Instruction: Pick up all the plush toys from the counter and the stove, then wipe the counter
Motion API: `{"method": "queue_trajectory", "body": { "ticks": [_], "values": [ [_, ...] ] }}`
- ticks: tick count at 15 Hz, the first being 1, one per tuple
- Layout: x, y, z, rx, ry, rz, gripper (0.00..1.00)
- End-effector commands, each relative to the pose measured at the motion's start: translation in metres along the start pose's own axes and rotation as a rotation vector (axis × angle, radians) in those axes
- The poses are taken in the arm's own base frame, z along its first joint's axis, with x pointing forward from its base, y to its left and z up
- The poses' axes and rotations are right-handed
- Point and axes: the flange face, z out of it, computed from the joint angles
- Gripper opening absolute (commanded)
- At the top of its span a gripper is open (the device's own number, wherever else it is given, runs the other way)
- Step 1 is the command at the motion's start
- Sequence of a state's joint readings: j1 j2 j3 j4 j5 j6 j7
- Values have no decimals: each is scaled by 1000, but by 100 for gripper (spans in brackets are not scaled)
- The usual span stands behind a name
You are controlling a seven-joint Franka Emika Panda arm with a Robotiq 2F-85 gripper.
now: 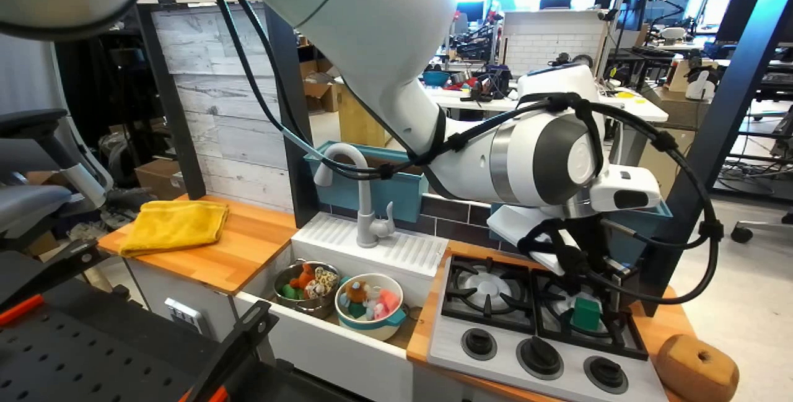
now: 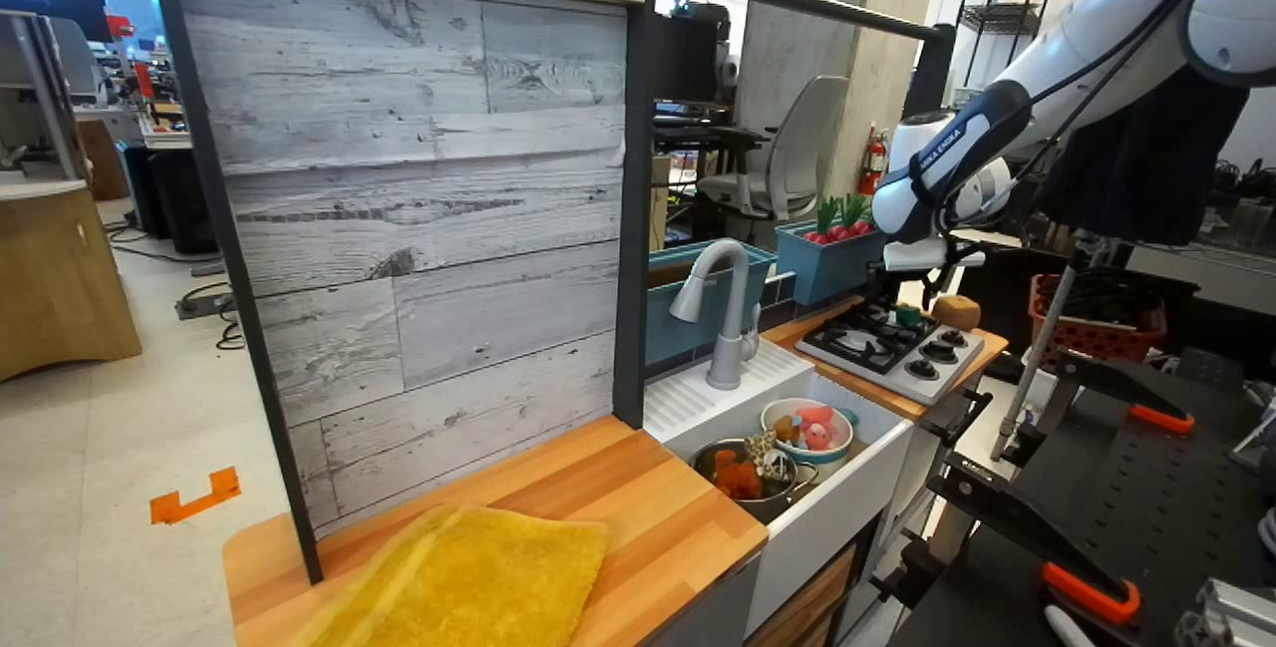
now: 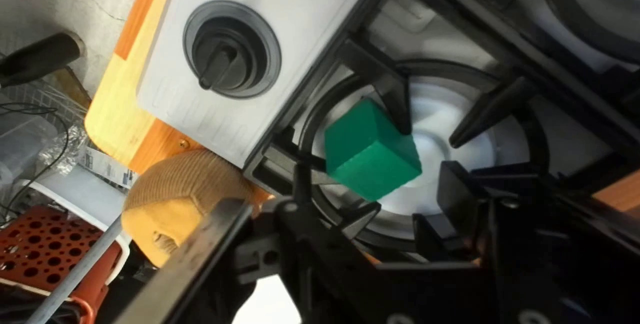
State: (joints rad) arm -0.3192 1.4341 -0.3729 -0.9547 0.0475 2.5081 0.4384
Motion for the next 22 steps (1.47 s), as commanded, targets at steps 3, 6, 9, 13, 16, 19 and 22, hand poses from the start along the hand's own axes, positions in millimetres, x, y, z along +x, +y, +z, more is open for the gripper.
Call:
{"method": "queue_trajectory", "body": {
  "ticks": [3, 6, 9, 13, 16, 19, 22],
  "values": [
    [8, -1, 4, -35, -27, 21, 32],
    [8, -1, 1, -52, -67, 11, 38],
    [11, -1, -5, -58, -98, -5, 25],
    [21, -4, -49, 42, -87, -117, 20],
    [24, -16, -90, 172, -7, -213, 20],
    [2, -39, -109, 260, 26, -361, 20],
    [-38, -56, -113, 303, -13, -534, 20]
  ]
}}
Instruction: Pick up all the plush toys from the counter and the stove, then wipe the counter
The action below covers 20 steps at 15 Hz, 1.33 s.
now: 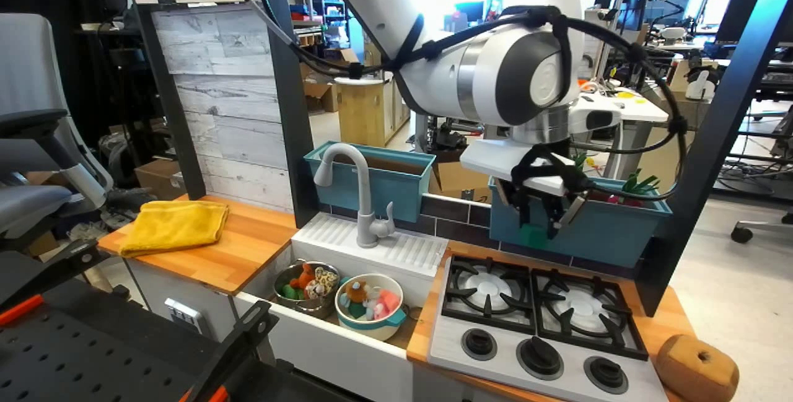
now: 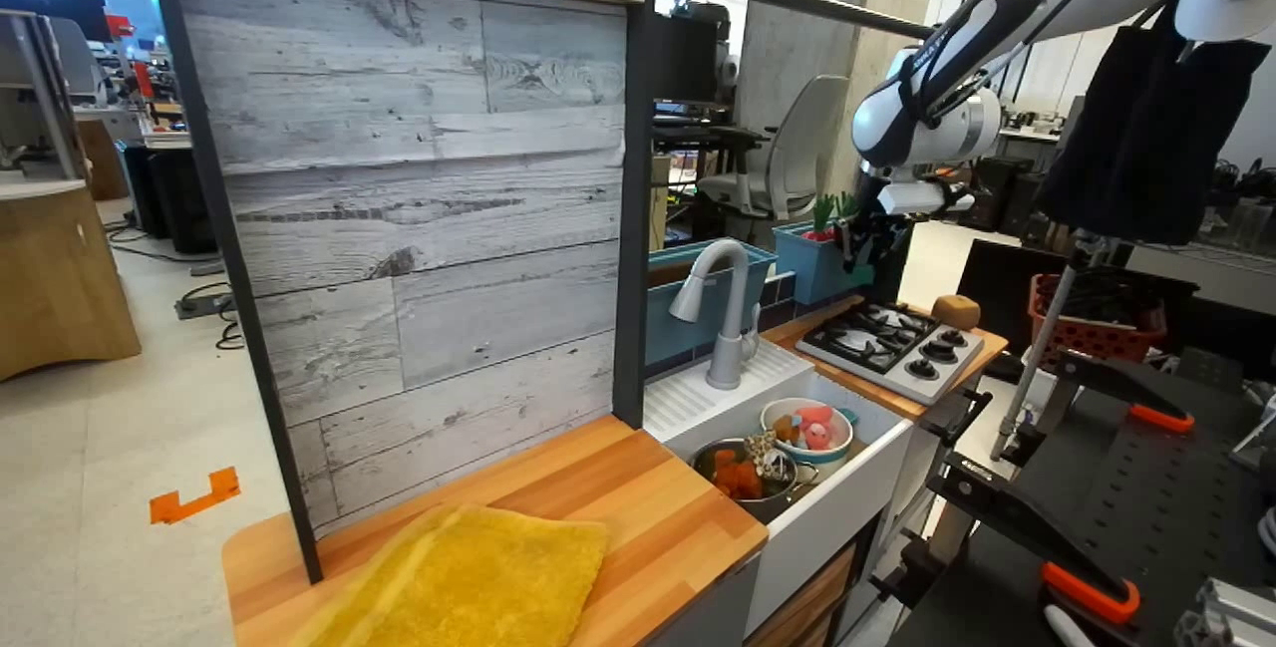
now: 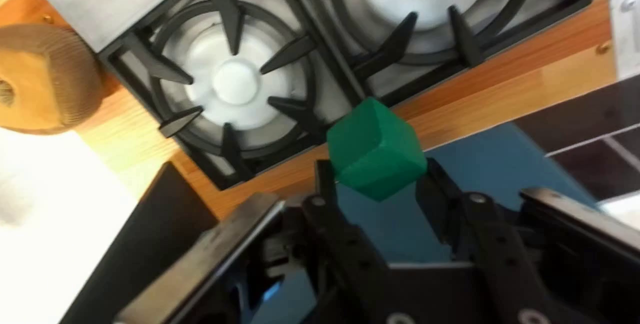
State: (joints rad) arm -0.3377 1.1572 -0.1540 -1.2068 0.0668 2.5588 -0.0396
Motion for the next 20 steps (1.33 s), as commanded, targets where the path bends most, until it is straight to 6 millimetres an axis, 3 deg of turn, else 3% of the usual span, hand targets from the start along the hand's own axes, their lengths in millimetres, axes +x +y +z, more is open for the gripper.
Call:
{"method": "queue_trajectory", "body": {
  "ticks": [1, 6, 11, 13, 16, 20],
  "values": [
    [-41, -44, -7, 92, -26, -189, 20],
    [-115, -119, 11, 145, -46, -375, 20],
    [-217, -188, 27, 120, -39, -482, 20],
    [-246, -210, 33, 111, -24, -498, 20],
    [-269, -229, 35, 85, 47, -538, 20],
    [-273, -227, 26, -15, 127, -588, 20]
  ]
}}
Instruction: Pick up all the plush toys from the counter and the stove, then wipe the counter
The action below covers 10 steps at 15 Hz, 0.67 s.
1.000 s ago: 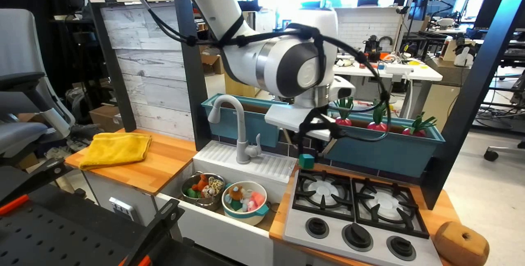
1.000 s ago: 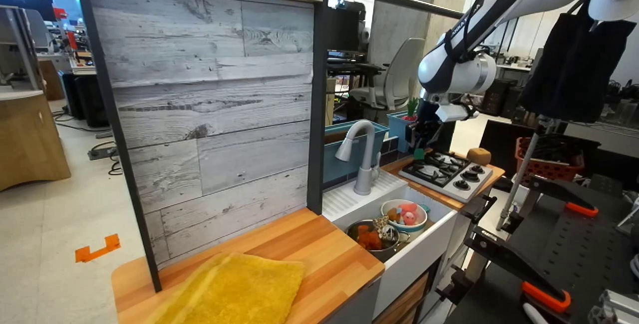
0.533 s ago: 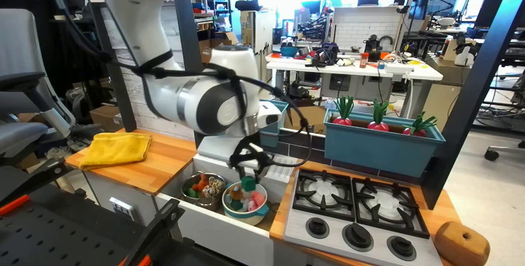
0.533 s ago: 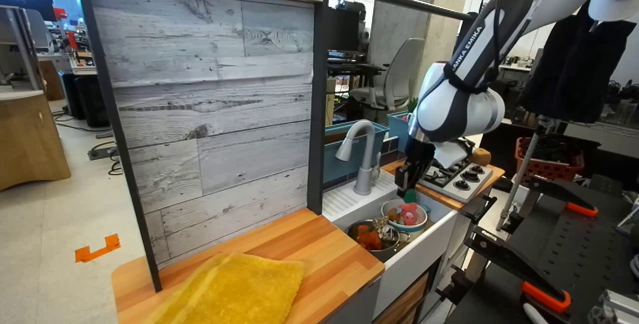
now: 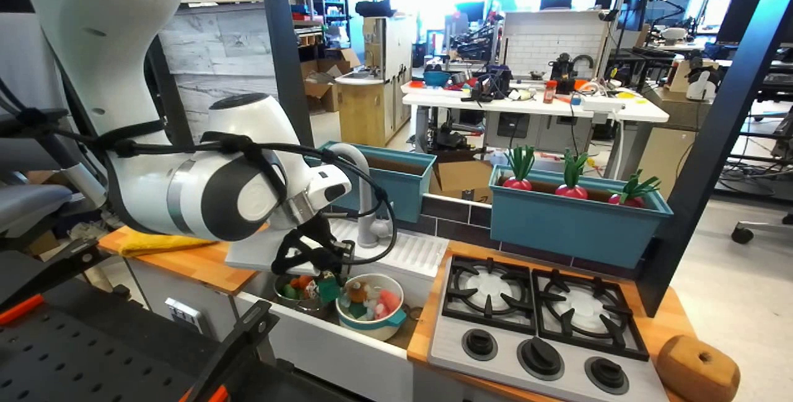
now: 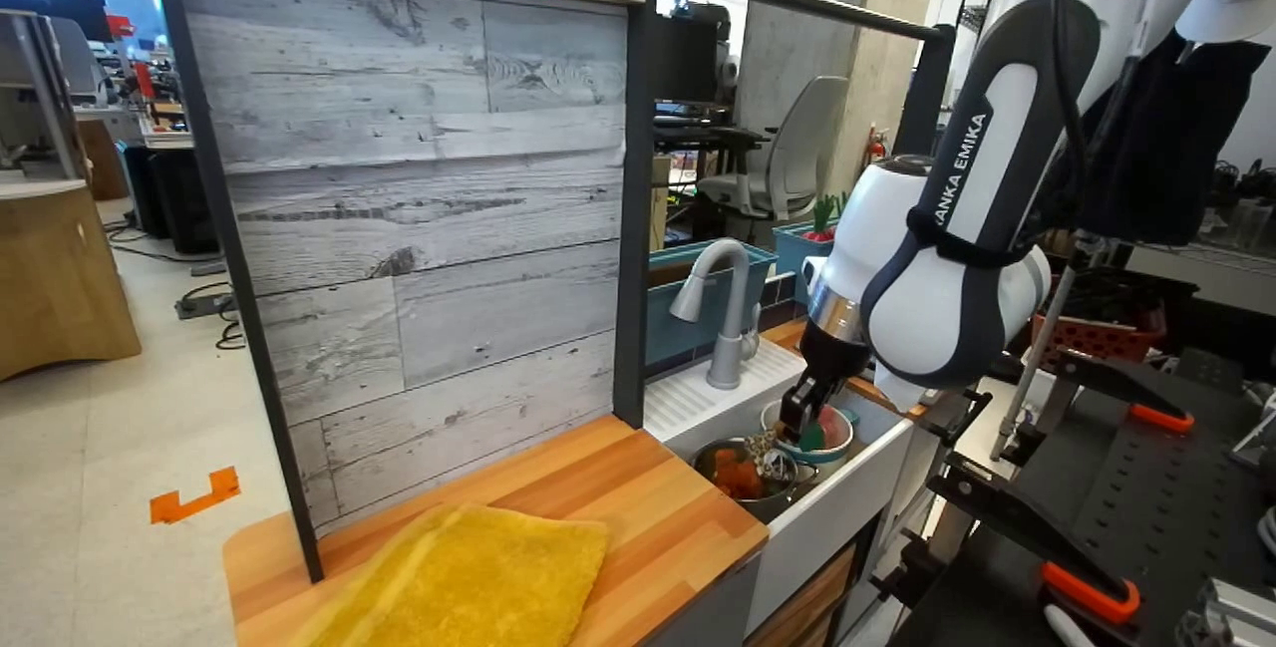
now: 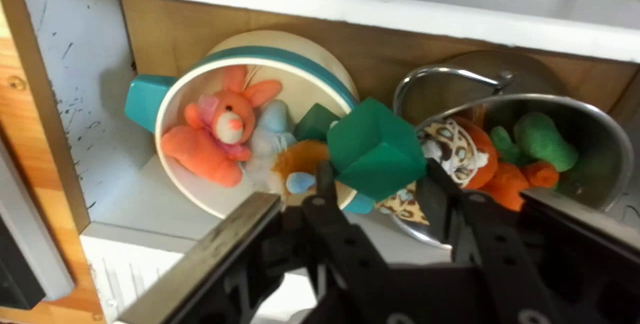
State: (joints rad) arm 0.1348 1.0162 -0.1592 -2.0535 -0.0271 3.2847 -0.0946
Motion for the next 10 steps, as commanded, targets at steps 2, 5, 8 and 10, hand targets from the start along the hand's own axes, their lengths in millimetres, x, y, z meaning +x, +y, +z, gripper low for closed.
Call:
{"method": "queue_trajectory", "body": {
  "ticks": [2, 5, 8, 10],
  "values": [
    [-3, 13, -13, -127, 36, -19, 20],
    [1, 23, -11, -160, 59, -8, 20],
    [2, 31, -7, -175, 78, 7, 70],
    [-1, 36, -11, -168, 60, 12, 78]
  ]
}}
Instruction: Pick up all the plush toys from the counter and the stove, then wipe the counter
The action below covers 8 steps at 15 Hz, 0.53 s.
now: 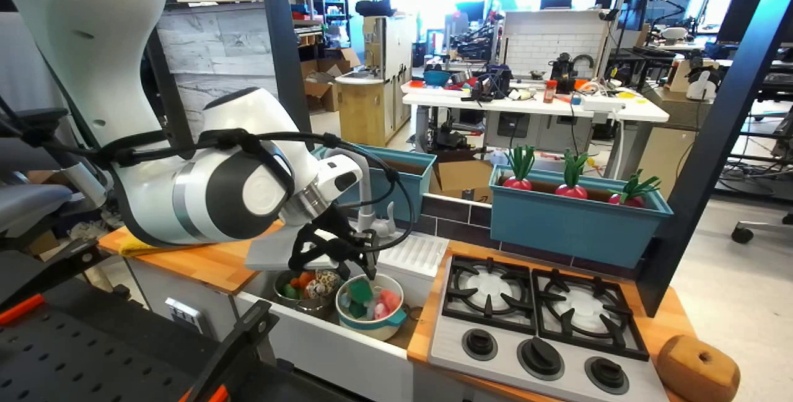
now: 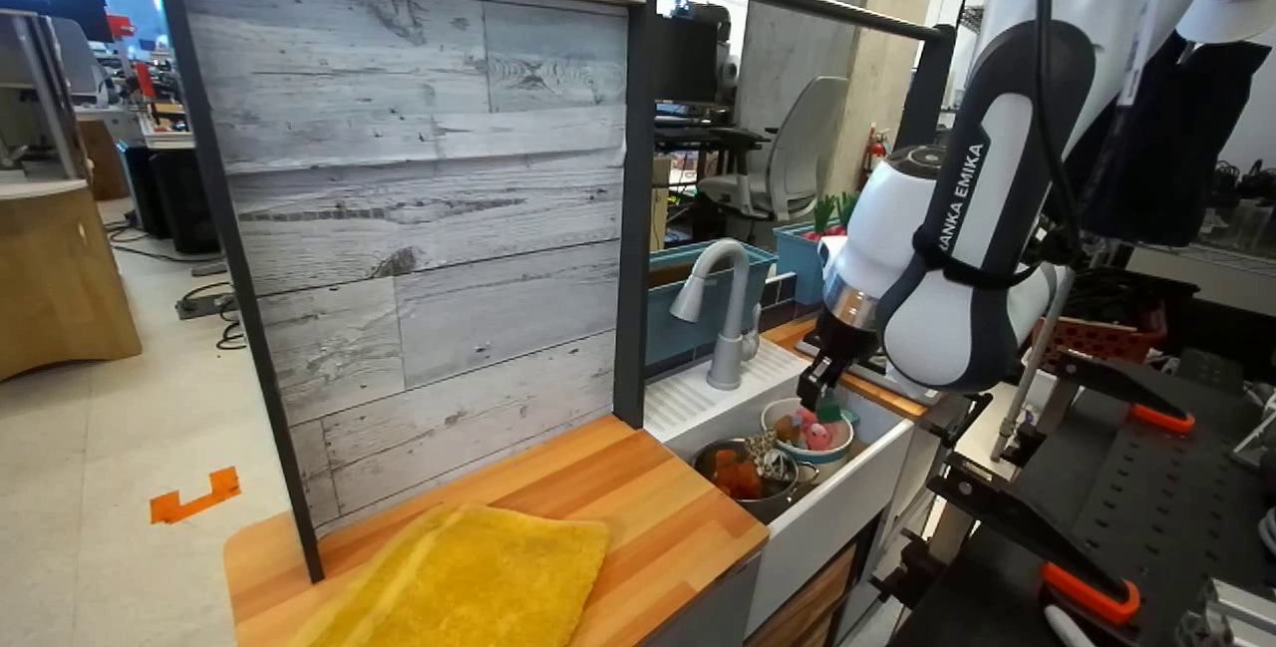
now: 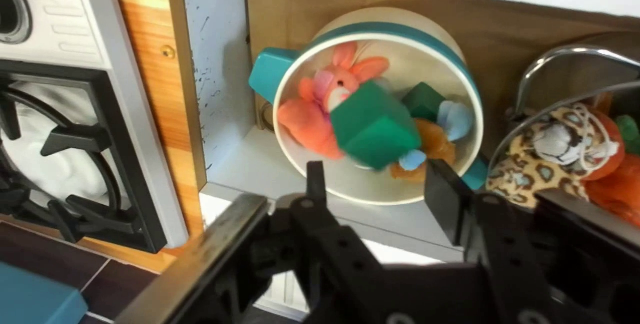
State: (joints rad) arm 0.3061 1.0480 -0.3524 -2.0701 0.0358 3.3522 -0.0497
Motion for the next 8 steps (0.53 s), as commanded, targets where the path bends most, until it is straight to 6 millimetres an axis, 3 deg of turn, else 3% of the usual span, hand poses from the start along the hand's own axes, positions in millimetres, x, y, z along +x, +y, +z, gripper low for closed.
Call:
{"method": "queue_trajectory", "body": {
  "ticks": [1, 3, 6, 8],
  "values": [
    [-1, 9, -4, 3, 11, 20, 86],
    [3, 16, -17, 12, 60, 13, 98],
    [-4, 34, -58, 46, 18, -166, 100],
    [4, 43, -79, 111, 45, -246, 100]
  ]
}}
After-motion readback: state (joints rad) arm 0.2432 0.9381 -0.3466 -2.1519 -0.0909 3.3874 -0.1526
